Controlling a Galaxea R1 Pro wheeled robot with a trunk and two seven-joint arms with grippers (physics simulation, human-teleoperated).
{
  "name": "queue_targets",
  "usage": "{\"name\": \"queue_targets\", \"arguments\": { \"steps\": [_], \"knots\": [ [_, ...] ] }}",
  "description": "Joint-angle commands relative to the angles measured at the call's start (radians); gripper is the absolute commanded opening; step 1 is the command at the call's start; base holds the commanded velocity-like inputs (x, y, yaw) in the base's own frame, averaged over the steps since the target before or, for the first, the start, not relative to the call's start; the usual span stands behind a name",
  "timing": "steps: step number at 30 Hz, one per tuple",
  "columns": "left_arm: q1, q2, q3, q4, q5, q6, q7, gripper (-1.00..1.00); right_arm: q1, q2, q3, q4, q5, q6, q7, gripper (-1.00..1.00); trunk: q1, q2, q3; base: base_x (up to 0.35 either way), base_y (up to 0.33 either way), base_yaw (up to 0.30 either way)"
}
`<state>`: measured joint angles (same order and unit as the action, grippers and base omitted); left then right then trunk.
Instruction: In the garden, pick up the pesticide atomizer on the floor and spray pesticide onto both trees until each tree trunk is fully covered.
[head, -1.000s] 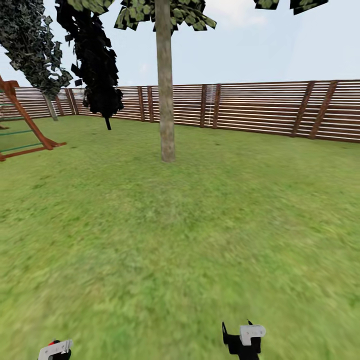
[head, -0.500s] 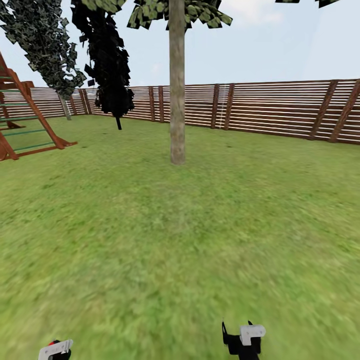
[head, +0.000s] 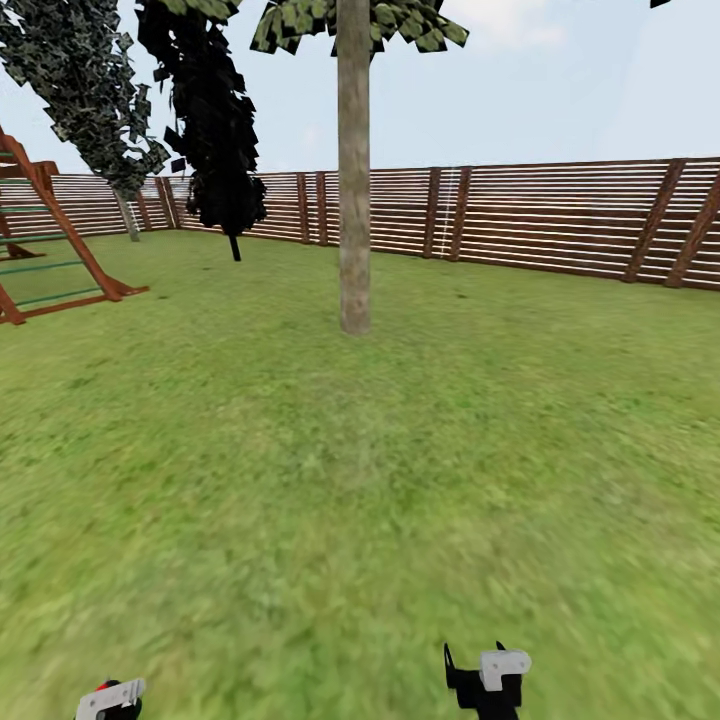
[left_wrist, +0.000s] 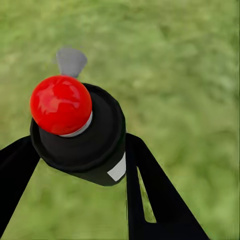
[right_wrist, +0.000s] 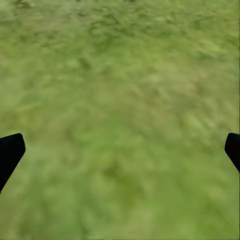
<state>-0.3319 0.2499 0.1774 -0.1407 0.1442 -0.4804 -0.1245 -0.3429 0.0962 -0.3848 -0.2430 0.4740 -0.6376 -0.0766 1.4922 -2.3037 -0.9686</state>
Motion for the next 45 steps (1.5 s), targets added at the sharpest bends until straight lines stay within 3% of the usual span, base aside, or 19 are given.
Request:
{"name": "queue_targets", "arguments": {
  "steps": [1, 45],
  "knots": [
    [-0.001, 0.0, 0.004, 0.001, 0.011, -0.002, -0.01, -1.0, -0.001, 0.0, -0.003, 0.001, 0.011, -0.002, -0.008, 1.0, 0.0, 0.0, -0.001, 0.34, 0.0, 0.0],
    [0.0, 0.0, 0.004, 0.001, 0.011, -0.001, -0.01, -1.0, -0.001, 0.0, -0.003, 0.001, 0.011, -0.002, -0.008, 1.0, 0.0, 0.0, -0.001, 0.34, 0.0, 0.0]
  ]
}}
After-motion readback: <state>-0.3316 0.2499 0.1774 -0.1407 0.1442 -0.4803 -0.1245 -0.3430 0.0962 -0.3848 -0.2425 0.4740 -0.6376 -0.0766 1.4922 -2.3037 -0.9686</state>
